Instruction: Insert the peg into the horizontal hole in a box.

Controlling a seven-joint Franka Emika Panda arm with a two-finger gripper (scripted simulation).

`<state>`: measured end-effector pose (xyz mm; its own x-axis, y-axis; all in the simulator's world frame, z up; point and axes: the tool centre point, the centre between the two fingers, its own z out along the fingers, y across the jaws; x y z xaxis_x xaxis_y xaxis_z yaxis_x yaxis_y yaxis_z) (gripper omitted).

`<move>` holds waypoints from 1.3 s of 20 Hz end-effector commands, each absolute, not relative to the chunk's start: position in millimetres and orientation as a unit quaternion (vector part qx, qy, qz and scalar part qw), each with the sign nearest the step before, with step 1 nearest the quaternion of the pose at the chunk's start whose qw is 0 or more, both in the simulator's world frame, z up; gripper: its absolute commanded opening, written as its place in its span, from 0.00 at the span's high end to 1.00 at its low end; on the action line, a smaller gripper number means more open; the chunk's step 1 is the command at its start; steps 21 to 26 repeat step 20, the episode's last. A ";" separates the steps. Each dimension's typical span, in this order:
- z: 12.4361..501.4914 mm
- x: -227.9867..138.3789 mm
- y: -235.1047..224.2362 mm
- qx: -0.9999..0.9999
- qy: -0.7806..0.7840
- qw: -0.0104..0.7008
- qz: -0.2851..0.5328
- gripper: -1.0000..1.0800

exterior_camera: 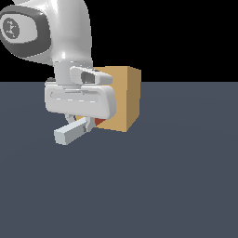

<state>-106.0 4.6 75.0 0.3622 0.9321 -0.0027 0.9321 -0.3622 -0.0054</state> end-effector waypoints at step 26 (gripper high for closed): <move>77.9 -61.7 114.5 -0.825 -0.566 0.000 -0.001 1.00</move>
